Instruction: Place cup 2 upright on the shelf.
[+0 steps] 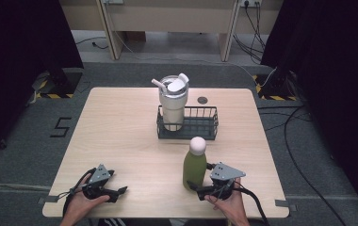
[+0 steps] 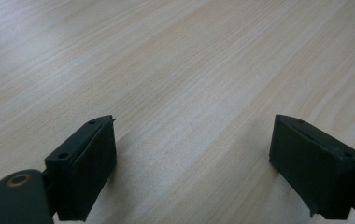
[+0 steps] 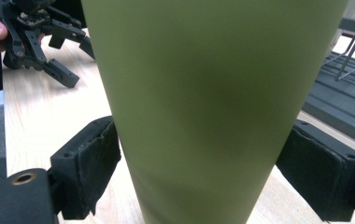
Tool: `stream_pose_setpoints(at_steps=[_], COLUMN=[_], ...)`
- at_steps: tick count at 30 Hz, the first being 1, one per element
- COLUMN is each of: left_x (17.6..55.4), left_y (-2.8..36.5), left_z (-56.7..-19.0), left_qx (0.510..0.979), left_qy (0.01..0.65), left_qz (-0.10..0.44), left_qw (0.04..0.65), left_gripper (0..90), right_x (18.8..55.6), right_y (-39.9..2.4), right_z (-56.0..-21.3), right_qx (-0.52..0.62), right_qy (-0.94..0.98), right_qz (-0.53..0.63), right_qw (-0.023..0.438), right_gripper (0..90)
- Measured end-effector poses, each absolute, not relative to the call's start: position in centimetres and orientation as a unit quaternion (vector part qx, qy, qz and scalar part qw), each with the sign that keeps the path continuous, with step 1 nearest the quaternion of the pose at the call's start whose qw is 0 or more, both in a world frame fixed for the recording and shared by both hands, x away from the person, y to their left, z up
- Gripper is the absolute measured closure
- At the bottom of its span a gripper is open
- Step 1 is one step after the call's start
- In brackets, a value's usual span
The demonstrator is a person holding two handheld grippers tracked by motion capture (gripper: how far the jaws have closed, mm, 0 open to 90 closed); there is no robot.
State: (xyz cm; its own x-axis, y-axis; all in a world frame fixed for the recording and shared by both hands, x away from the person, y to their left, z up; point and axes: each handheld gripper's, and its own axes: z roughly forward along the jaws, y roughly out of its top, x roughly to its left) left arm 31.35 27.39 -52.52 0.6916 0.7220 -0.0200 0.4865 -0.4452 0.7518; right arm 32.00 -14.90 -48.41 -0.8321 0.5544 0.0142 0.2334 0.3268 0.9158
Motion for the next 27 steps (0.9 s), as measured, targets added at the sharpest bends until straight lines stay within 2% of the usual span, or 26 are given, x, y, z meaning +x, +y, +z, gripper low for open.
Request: stream_pose_setpoints(at_steps=[27], left_x=[31.35], left_y=[27.39], left_z=[-52.52], left_qx=[0.836], left_qy=[0.361], left_qz=[0.154], left_qw=[0.383], left_gripper=[14.1], right_x=[32.97], right_y=[-13.90], right_z=[-49.43], right_qx=[0.239], right_qy=[0.794], right_qz=[0.538], right_qw=[0.149], right_gripper=[19.2])
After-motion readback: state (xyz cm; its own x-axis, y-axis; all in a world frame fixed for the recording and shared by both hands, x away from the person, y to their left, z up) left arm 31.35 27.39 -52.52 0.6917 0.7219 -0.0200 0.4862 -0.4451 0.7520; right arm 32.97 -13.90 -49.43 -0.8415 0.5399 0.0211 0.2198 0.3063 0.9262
